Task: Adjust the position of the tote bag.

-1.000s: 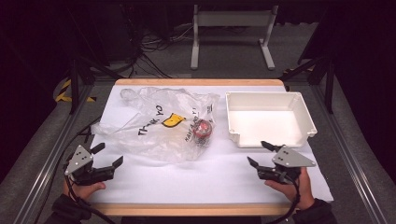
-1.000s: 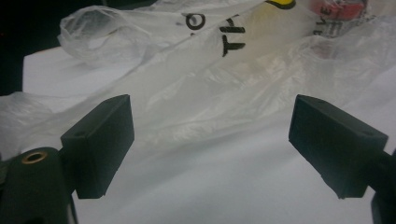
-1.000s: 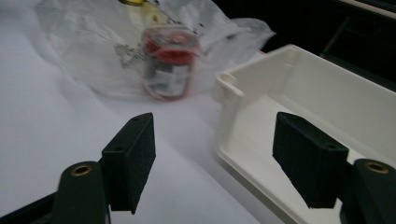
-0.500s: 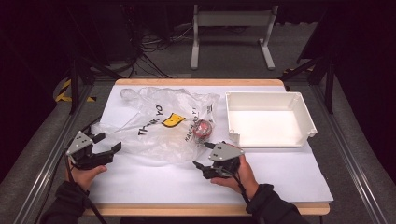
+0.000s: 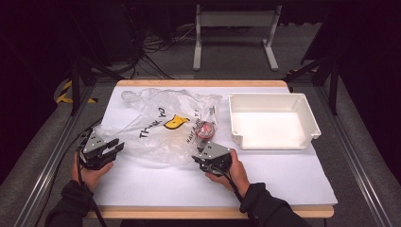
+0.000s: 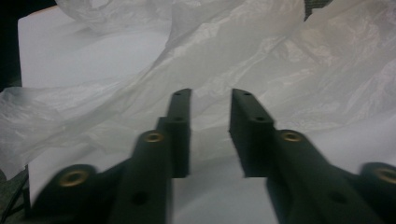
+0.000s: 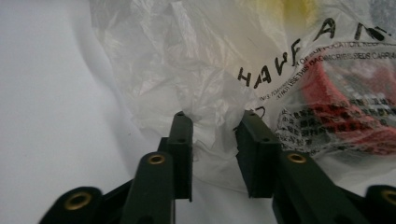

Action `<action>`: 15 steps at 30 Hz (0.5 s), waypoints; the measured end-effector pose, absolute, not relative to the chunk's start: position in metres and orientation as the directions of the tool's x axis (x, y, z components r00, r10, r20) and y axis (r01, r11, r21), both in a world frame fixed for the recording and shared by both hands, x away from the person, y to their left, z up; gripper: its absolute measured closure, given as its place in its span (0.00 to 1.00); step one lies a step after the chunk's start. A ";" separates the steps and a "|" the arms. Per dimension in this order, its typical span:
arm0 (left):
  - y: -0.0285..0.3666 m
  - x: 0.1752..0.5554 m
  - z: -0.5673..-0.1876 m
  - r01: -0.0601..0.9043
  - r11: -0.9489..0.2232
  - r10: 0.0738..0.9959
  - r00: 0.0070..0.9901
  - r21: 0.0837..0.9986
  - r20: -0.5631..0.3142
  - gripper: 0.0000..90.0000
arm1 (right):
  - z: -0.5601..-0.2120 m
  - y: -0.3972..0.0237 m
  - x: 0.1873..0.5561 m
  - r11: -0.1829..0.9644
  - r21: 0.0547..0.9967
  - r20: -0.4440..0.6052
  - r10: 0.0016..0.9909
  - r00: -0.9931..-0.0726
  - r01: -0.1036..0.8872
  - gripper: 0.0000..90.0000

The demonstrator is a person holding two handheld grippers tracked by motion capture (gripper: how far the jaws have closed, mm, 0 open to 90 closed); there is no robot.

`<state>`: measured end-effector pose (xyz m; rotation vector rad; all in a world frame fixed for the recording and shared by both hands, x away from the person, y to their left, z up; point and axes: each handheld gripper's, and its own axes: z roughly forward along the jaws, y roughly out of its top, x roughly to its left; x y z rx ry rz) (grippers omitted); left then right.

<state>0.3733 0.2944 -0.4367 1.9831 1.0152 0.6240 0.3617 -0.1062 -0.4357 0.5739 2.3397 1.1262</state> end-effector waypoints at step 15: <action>0.288 0.328 -0.430 0.385 -0.429 0.754 0.650 0.817 0.090 1.00 | -0.416 -0.153 0.353 0.552 0.815 -0.230 0.587 -0.776 0.175 0.97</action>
